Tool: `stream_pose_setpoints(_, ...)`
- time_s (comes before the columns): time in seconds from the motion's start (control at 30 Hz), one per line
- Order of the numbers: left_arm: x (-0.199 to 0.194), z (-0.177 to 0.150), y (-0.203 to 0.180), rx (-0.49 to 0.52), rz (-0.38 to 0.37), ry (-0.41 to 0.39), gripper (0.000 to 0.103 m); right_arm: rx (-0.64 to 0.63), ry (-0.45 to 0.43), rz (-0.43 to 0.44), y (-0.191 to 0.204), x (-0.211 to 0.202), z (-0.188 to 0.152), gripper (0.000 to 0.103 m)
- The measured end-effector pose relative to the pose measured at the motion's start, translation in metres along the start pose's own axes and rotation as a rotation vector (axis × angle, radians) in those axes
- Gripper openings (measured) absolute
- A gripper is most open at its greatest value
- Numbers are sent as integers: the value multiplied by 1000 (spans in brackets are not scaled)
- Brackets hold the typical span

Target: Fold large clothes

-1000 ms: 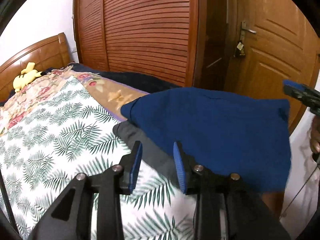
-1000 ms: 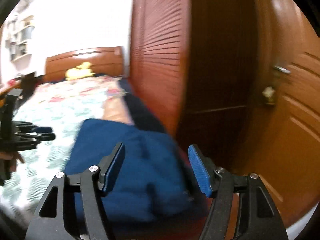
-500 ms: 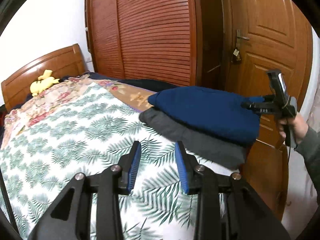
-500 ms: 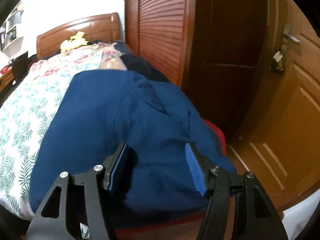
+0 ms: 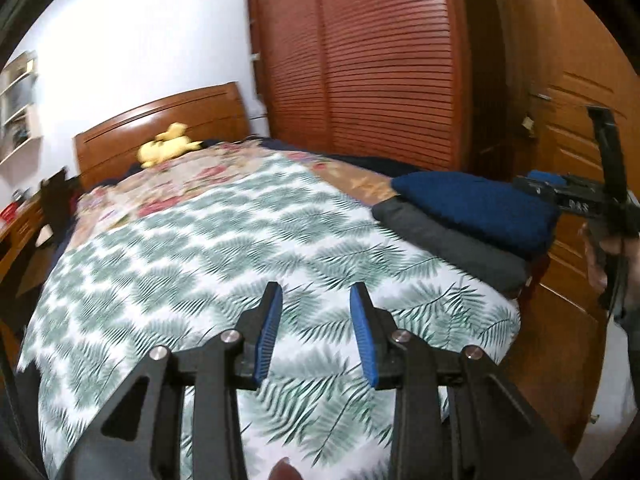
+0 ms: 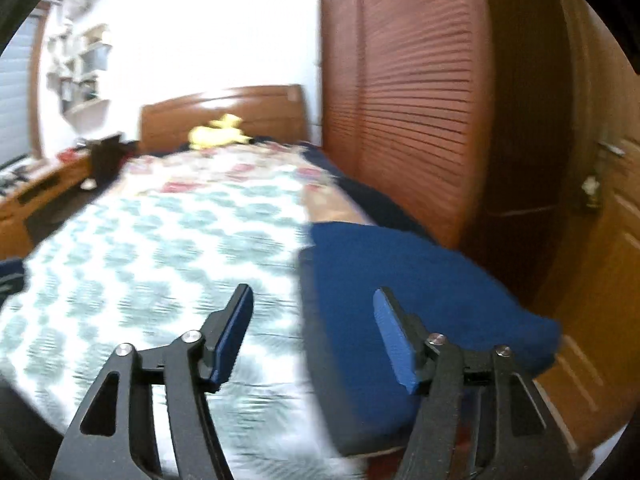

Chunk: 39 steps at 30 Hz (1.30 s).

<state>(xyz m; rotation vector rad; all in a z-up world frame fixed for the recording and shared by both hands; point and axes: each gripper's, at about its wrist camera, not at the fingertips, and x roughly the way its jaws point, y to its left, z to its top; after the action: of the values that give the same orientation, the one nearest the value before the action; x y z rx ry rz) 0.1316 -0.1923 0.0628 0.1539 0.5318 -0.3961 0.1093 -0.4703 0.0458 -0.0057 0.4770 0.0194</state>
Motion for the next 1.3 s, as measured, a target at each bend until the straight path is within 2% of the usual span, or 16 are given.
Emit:
stream_pose_setpoints(0.13, -31, -26, 28, -57, 75, -2, 33, -2, -16, 88, 59, -8, -8, 78)
stream_pose_setpoints(0.2, -46, -41, 41, -75, 119, -6, 33, -10, -24, 152, 93, -12, -15, 79)
stream_pose_setpoints(0.4, -82, -84, 87, -180, 217, -4, 33, -28, -25, 258, 169, -14, -31, 80)
stream_pose_setpoints(0.5, -95, -101, 101, -217, 261, -10, 33, -35, -29, 323, 198, -18, -38, 80)
stream_pose_setpoints(0.6, -105, -118, 111, -225, 333, -21, 33, -49, -36, 349, 224, -23, -46, 80)
stream_pose_setpoints(0.7, -113, -130, 116, -234, 365, -29, 33, -58, -43, 351, 240, -26, -53, 80)
stream_pose_setpoints(0.9, -126, -152, 128, -292, 355, -41, 34, -88, -38, 356, 260, -27, -68, 80)
stream_pose_setpoints(1.3, -137, -159, 131, -320, 352, -67, 34, -94, -46, 363, 270, -32, -82, 80)
